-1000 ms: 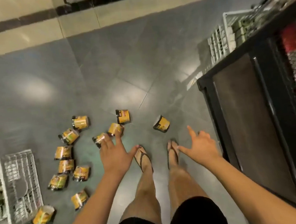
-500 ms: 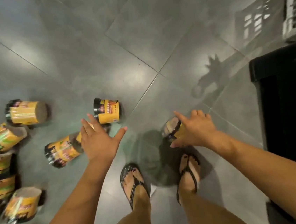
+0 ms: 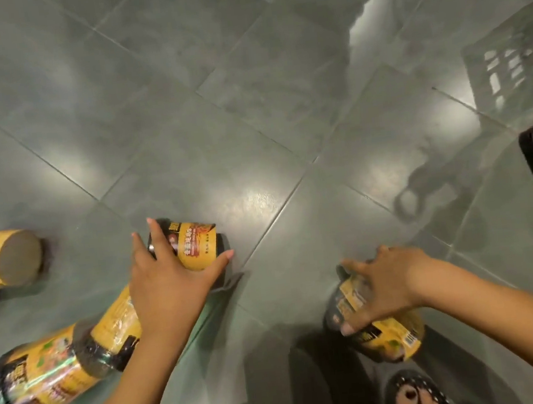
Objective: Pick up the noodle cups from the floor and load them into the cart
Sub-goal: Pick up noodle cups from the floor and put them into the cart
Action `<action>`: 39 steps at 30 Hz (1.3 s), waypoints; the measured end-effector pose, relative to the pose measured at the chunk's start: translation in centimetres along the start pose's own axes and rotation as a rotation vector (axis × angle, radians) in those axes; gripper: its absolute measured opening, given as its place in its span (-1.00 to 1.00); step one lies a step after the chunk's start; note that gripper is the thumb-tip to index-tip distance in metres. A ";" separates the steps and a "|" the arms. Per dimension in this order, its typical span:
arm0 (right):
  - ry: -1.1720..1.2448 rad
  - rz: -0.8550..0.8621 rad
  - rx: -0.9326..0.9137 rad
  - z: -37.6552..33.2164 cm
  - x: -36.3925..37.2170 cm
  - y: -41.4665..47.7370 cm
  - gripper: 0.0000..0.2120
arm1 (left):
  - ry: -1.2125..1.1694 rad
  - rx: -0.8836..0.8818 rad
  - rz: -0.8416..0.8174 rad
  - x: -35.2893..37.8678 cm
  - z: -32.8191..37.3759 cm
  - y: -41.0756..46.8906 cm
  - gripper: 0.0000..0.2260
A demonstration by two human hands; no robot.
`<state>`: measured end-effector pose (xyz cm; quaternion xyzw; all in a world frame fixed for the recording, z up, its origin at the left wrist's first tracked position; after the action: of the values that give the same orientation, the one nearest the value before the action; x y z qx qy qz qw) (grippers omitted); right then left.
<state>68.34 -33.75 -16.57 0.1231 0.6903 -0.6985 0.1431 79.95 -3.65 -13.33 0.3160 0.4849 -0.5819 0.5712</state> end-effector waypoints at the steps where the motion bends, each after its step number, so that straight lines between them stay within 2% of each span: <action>1: 0.020 -0.016 -0.036 -0.4 0.2 -0.2 0.14 | -0.032 0.010 0.005 -0.1 0.1 0.3 0.15; 6: 0.137 -0.057 -0.146 -1.1 0.9 0.0 0.09 | -0.161 0.009 0.011 -1.0 0.3 2.1 0.06; 9: 0.190 -0.041 -0.181 -1.3 1.0 0.1 0.01 | -0.240 0.029 0.003 -1.1 -0.5 2.4 -0.12; 11: 0.188 0.001 -0.202 -1.6 0.8 -0.2 -0.05 | -0.302 0.058 0.004 -0.9 -0.8 1.7 -0.26; 15: 0.111 0.203 -0.247 -1.2 -0.9 -0.9 -0.05 | -0.378 0.140 -0.004 -0.3 0.1 0.3 -0.19; 19: 0.108 0.589 -0.298 -0.5 -4.3 -2.0 0.00 | -0.212 0.362 -0.011 0.0 2.9 -1.1 -0.15; 21: 0.100 0.725 -0.295 -0.3 -5.1 -2.2 0.00 | -0.103 0.502 -0.038 0.8 4.5 -2.3 -0.15; 23: 0.142 0.801 -0.281 0.0 -5.0 -1.8 0.03 | -0.041 0.629 -0.038 1.6 5.7 -3.6 -0.19; 27: 0.224 0.839 -0.262 1.0 -3.6 0.0 0.08 | 0.139 0.842 0.043 2.9 7.3 -6.3 -0.41; 29: 0.203 0.832 -0.233 1.3 -3.1 0.5 0.13 | 0.204 0.864 0.014 3.9 6.9 -6.7 -0.43; 33: 0.113 0.850 -0.173 1.2 -3.0 0.4 0.19 | 0.354 0.826 -0.056 5.2 5.4 -7.1 -0.33; 39: 0.073 0.866 -0.074 0.0 -4.0 0.1 0.23 | 0.321 0.710 -0.026 5.2 5.2 -6.5 -0.13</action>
<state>72.10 -33.67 -15.18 0.4207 0.6041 -0.5439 0.4028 73.81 -11.11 -15.10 0.5748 0.3405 -0.6639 0.3359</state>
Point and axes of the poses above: each hand's wrist, its own y-axis towards the middle knuckle, its own x-axis out of the palm, z = x × y, the point moved 9 cm from there along y, towards the middle knuckle
